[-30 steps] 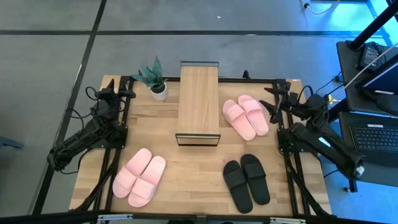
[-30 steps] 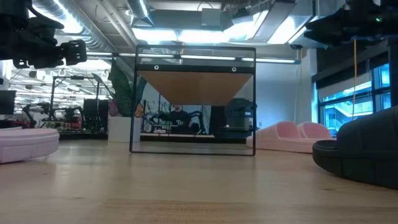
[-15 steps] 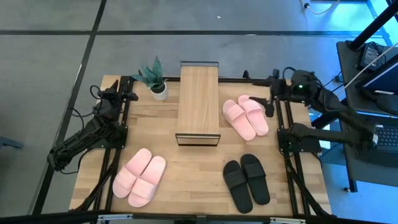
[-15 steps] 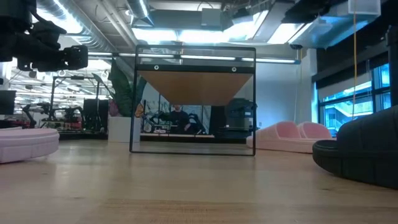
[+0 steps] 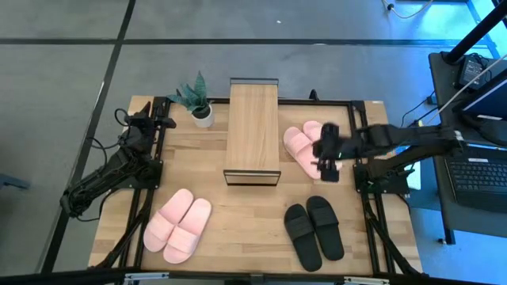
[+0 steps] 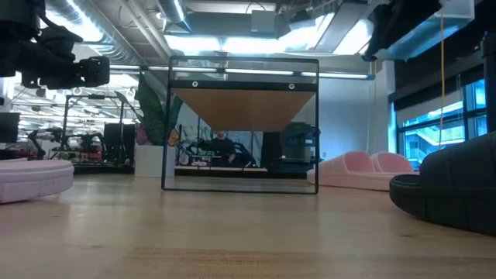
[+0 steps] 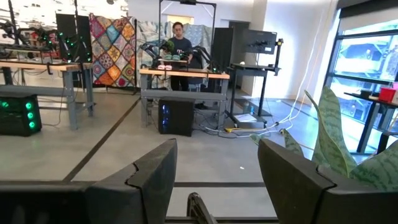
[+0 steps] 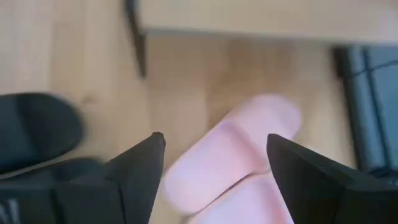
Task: Pick and place slides into the shelf
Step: Put the black slide on the shelf
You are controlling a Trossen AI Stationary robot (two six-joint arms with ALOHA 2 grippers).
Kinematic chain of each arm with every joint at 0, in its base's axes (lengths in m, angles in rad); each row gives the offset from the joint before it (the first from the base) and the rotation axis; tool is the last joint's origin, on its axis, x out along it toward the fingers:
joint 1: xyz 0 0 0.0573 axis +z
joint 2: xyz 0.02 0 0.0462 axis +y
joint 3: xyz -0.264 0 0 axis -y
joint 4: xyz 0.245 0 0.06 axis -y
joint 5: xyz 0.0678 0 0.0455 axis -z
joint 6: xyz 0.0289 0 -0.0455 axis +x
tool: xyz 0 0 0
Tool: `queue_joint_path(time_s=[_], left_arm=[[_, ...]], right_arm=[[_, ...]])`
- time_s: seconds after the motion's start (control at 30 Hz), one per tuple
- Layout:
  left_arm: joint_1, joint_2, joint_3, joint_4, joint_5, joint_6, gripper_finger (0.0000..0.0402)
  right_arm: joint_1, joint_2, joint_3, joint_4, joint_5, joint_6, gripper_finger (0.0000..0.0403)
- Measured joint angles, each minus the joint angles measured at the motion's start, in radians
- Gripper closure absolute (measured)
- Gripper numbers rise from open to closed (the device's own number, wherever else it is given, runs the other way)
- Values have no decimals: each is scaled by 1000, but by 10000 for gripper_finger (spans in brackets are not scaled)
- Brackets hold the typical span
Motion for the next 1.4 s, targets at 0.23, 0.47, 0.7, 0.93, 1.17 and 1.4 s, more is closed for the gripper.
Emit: queue_joint_path(time_s=[0.23, 0.47, 0.7, 0.93, 1.17, 1.4], left_arm=[[0, 0, 0, 0, 0, 0, 185], [0, 0, 0, 0, 0, 0, 185], [0, 0, 0, 0, 0, 6, 185], [0, 0, 0, -2, 0, 16, 185], [0, 0, 0, -2, 0, 16, 185], [0, 0, 0, -3, 0, 16, 185]], right_arm=[[253, 134, 31, -132, 5, 359, 122], [438, 255, 31, -122, -67, 740, 122], [528, 373, 45, -187, -144, 861, 122], [553, 473, 44, -178, -144, 731, 122], [561, 566, 44, -80, -173, 652, 122], [565, 585, 44, -64, -234, 693, 122]])
